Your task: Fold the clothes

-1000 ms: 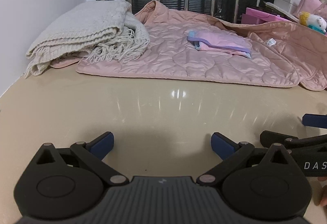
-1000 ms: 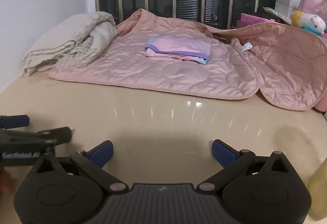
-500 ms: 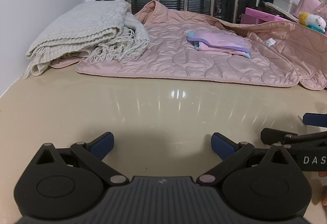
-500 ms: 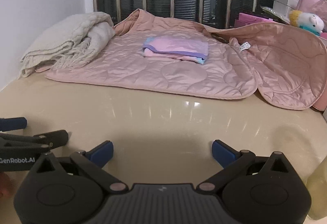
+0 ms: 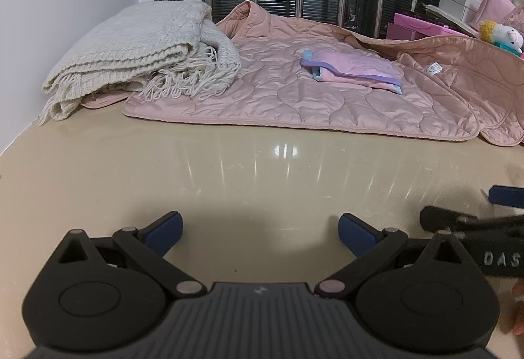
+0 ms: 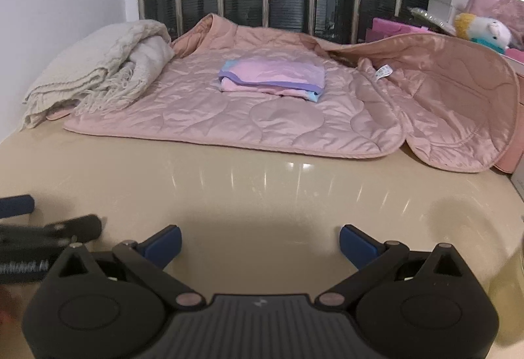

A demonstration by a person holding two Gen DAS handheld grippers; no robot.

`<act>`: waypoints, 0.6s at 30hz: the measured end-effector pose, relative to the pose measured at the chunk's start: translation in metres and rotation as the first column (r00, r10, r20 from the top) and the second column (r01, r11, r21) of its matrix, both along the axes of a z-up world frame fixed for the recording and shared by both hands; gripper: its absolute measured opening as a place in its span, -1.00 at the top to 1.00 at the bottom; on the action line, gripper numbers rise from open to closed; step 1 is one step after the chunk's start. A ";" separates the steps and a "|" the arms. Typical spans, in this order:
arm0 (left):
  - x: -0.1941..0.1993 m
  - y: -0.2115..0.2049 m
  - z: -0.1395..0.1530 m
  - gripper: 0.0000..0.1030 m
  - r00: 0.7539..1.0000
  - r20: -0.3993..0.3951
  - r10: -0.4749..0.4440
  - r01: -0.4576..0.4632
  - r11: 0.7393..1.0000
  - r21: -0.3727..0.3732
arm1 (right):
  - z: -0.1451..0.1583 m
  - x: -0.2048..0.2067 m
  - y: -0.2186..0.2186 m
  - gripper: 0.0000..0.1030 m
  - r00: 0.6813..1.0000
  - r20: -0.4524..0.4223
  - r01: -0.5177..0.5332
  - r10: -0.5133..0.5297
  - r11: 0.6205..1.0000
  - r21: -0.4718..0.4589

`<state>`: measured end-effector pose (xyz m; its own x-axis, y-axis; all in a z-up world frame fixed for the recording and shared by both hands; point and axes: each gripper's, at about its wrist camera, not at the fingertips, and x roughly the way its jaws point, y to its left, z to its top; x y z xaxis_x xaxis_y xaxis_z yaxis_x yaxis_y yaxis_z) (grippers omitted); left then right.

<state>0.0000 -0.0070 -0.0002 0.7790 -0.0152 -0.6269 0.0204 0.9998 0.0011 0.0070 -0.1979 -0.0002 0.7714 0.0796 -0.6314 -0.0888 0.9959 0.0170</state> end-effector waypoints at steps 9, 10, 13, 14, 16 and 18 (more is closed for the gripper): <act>0.000 -0.002 0.001 -0.99 1.000 -0.001 0.000 0.000 1.000 0.002 | 0.000 -0.005 0.001 -1.00 1.000 0.009 0.024 -0.024 1.000 -0.006; 0.001 -0.001 0.001 -0.99 1.000 -0.001 0.000 0.000 1.000 0.001 | 0.000 -0.005 0.001 -1.00 1.000 0.008 0.021 -0.021 1.000 -0.005; 0.001 -0.001 0.001 -0.99 1.000 -0.001 -0.001 0.001 1.000 0.001 | 0.000 -0.004 -0.001 -1.00 1.000 0.006 0.013 -0.013 1.000 0.001; 0.001 -0.001 0.001 -0.99 1.000 -0.001 -0.001 0.001 1.000 0.001 | 0.000 -0.004 -0.001 -1.00 1.000 0.007 0.015 -0.015 1.000 0.000; 0.001 0.000 0.001 -0.99 1.000 -0.001 0.000 0.000 1.000 0.001 | 0.000 -0.003 0.000 -1.00 1.000 0.007 0.014 -0.014 1.000 -0.002; 0.001 0.000 0.000 -0.99 1.000 -0.001 0.000 0.000 1.000 0.002 | -0.001 -0.003 0.001 -1.00 1.000 0.007 0.018 -0.018 1.000 -0.001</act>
